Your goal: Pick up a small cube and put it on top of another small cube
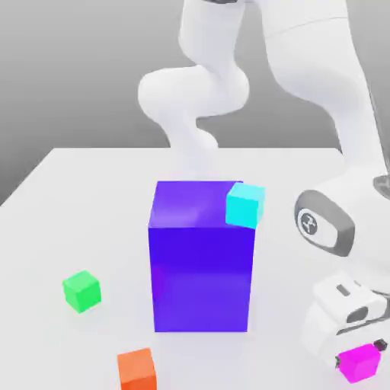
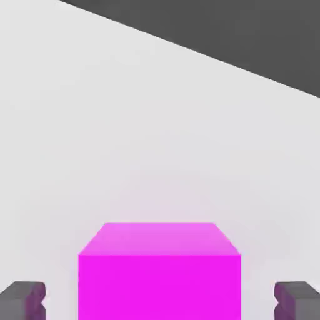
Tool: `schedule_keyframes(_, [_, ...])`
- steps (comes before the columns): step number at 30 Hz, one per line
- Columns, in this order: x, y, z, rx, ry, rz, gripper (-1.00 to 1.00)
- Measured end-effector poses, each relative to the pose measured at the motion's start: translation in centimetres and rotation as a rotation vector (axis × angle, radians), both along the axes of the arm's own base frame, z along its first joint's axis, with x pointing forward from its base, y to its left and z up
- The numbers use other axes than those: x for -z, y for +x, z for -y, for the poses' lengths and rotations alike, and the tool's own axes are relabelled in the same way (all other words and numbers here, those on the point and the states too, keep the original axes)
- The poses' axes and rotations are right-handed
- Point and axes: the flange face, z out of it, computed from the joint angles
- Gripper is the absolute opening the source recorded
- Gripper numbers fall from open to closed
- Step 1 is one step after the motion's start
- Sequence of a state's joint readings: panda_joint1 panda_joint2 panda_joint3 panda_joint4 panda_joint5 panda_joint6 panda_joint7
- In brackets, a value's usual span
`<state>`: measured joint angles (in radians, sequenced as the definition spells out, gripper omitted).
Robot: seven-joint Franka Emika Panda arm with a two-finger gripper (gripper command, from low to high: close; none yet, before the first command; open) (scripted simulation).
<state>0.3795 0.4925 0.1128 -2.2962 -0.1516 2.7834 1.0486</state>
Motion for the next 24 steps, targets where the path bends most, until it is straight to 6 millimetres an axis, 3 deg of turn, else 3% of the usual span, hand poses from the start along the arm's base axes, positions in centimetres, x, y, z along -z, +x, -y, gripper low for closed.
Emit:
schedule_keyframes(4, [0.2, 0.0, 0.0, 0.000, 0.000, 0.000, -1.00])
schedule_keyframes(8, [-4.4, 0.0, 0.0, 0.000, 0.000, 0.000, -1.00])
schedule_keyframes(9, [-5.4, 0.3, 1.1, 0.021, -0.003, 0.002, -1.00])
schedule_keyframes(13, [-7.4, 2.0, 10.9, 0.214, -0.026, 0.015, -1.00])
schedule_keyframes(17, [-8.8, 1.5, 20.8, 0.419, -0.042, 0.021, -1.00])
schedule_keyframes(20, [-9.7, -0.5, 29.1, 0.604, -0.047, 0.020, -1.00])
schedule_keyframes(21, [-10.0, -1.9, 33.0, 0.698, -0.048, 0.019, -1.00])
schedule_keyframes(24, [-10.6, -6.1, 40.0, 0.890, -0.042, 0.013, -1.00])
